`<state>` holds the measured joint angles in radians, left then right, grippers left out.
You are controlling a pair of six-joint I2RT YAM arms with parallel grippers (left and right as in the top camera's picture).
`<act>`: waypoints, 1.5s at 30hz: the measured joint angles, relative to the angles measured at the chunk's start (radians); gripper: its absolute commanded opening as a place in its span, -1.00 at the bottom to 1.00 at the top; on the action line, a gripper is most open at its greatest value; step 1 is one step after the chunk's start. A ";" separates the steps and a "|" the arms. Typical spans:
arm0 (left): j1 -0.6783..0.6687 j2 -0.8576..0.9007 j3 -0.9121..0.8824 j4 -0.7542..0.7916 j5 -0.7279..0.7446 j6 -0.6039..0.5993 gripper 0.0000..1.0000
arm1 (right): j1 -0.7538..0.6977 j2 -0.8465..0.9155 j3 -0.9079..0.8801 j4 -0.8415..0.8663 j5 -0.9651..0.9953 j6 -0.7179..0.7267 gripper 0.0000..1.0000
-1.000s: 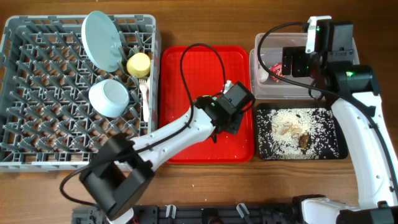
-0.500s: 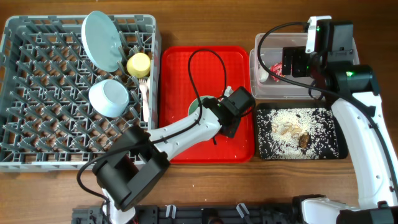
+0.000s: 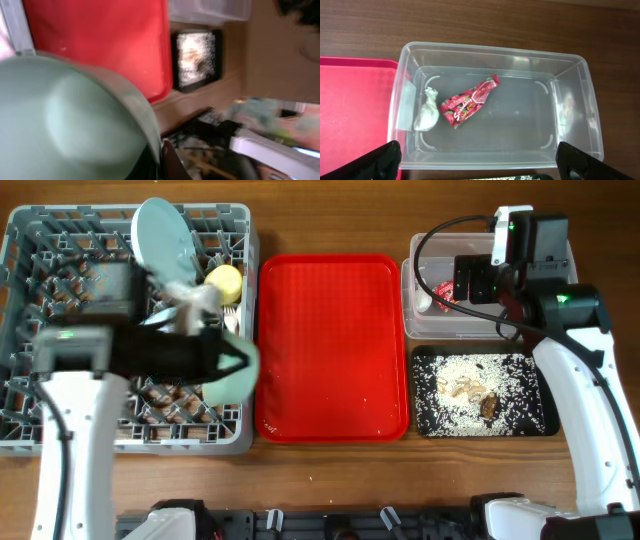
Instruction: Sort waste into correct bins and load items into the dishwasher rack
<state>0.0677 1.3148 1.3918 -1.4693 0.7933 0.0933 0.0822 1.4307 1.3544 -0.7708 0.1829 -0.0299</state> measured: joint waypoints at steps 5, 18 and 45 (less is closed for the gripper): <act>0.293 0.138 -0.249 -0.140 0.366 0.484 -0.92 | 0.000 0.000 0.000 0.000 0.000 0.000 1.00; 0.584 0.372 -0.391 -0.081 0.336 0.671 1.00 | 0.000 0.001 0.000 0.000 0.000 0.000 0.99; -0.113 -0.331 -0.209 0.462 -0.465 -0.130 1.00 | 0.000 0.001 0.000 0.000 0.000 0.000 0.99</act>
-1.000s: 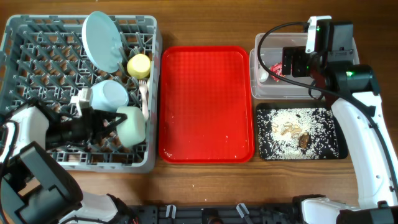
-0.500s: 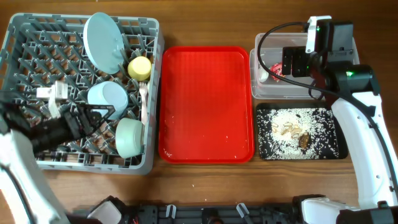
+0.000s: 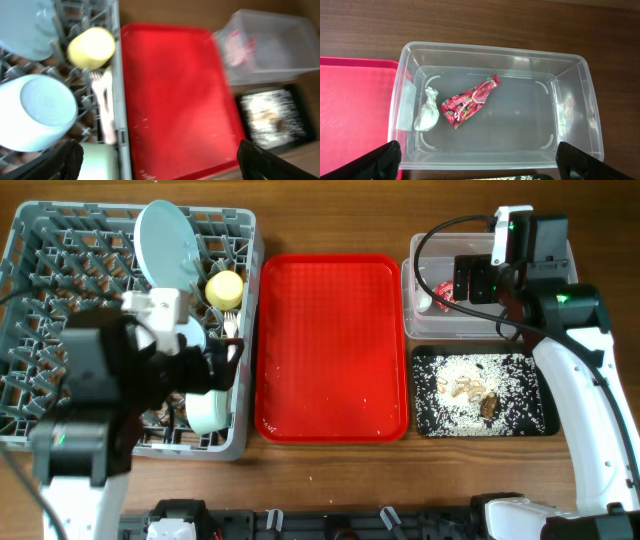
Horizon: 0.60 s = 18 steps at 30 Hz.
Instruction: Sort waste into correct bins and load items into the dishwasher rack
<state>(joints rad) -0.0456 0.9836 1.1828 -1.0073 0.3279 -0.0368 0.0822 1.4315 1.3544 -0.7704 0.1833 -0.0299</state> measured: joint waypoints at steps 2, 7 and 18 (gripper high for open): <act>-0.056 0.070 -0.001 0.030 -0.112 -0.034 1.00 | 0.000 0.000 0.000 0.000 0.000 0.000 0.99; -0.071 0.122 -0.001 0.118 -0.201 -0.085 1.00 | 0.000 0.000 0.000 0.000 0.000 0.000 0.99; -0.071 0.151 -0.002 0.098 -0.201 -0.103 -0.62 | 0.000 0.000 0.000 0.000 0.000 0.000 0.99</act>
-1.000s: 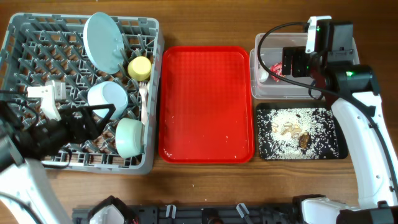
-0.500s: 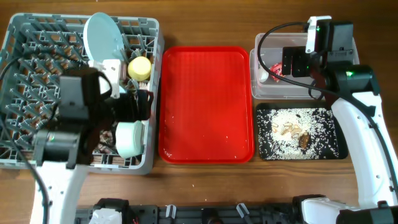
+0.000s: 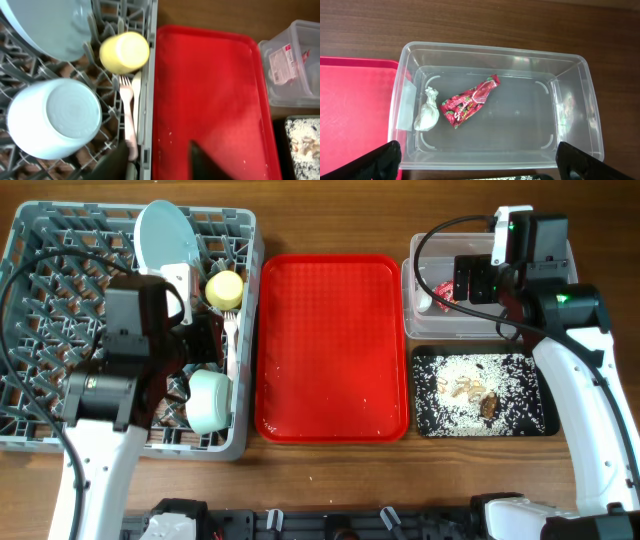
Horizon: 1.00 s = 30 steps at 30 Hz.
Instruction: Sort waste into correct bins and load items into the dishwasher rack
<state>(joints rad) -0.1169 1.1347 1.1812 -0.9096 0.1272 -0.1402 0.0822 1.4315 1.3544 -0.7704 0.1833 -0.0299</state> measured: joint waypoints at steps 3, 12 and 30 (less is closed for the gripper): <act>-0.003 0.063 -0.025 0.008 0.014 -0.001 -0.47 | 0.000 0.000 0.000 0.000 0.000 0.000 0.99; -0.059 0.381 -0.051 0.130 0.040 -0.004 -0.21 | 0.000 0.000 0.000 0.000 0.000 0.000 1.00; -0.067 0.455 -0.078 0.175 -0.014 -0.008 -0.63 | 0.000 0.000 0.000 0.000 0.000 0.000 0.99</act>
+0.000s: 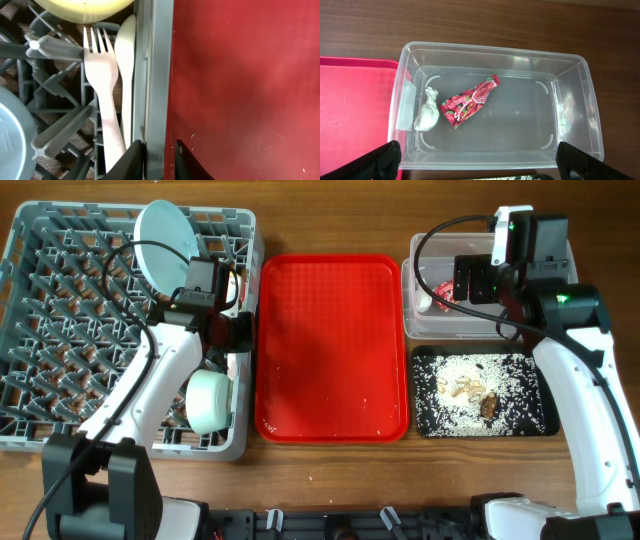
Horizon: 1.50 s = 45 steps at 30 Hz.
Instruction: Sort waste into correct bins and load items into the dishwasher rack
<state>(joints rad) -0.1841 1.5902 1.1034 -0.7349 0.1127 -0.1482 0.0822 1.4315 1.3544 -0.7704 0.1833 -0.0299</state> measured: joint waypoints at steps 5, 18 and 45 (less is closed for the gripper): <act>0.000 0.002 -0.002 0.026 -0.004 -0.024 -0.63 | 0.000 0.000 0.000 0.000 0.000 0.000 0.99; -0.005 -0.001 0.006 0.035 0.008 -0.048 1.00 | 0.000 0.000 0.000 0.000 0.000 0.000 1.00; -0.005 -0.325 0.095 0.063 0.008 -0.049 1.00 | 0.000 -0.999 -0.010 -0.042 0.000 0.000 0.99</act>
<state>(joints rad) -0.1890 1.2648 1.1984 -0.6724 0.1211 -0.1974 0.0822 0.4328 1.3441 -0.8124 0.1833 -0.0303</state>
